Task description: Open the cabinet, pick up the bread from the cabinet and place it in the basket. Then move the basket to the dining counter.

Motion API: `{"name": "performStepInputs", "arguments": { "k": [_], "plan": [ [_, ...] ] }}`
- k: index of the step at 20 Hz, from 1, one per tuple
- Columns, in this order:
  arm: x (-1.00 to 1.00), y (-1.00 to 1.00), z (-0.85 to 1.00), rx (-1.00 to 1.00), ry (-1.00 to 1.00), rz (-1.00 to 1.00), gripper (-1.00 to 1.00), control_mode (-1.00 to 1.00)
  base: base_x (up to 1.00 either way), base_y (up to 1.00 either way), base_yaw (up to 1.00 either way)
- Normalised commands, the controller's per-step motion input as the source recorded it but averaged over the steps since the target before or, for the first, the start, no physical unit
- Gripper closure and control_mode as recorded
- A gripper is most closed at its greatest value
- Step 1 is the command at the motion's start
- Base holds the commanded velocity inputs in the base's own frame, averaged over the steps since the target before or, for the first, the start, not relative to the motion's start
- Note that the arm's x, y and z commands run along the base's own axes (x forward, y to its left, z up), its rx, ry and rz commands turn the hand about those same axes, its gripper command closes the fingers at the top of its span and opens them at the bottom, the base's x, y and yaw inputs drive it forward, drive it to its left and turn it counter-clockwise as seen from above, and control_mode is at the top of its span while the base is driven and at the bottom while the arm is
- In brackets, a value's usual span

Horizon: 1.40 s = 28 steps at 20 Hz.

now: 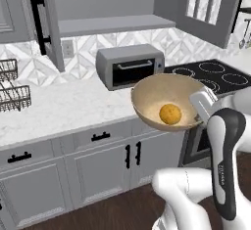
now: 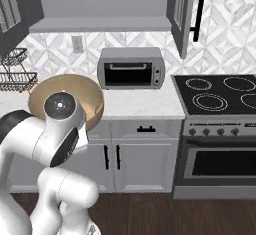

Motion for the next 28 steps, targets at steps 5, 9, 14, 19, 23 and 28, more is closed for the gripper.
{"name": "performStepInputs", "arguments": {
  "k": [5, 9, 14, 19, 23, 28],
  "plan": [
    [0.00, 0.00, 0.00, 0.00, 0.00, 0.00, 1.00, 1.00, 0.00, -0.01, -0.99],
    [0.00, 0.00, 0.00, 0.00, 0.00, 0.00, 1.00, 1.00, 0.00, 0.00, -1.00],
    [0.00, 0.00, 0.00, 0.00, 0.00, 0.00, 1.00, 1.00, 0.00, -0.34, -0.90],
    [0.00, 0.00, 0.00, 0.00, 0.00, 0.00, 1.00, 1.00, 0.00, -0.12, -0.96],
    [0.00, 0.00, 0.00, 0.00, 0.00, 0.00, 1.00, 1.00, 0.00, -0.01, -0.98],
    [0.00, 0.00, 0.00, 0.00, 0.00, 0.00, 1.00, 1.00, 0.31, -0.12, -0.83]
  ]
}}
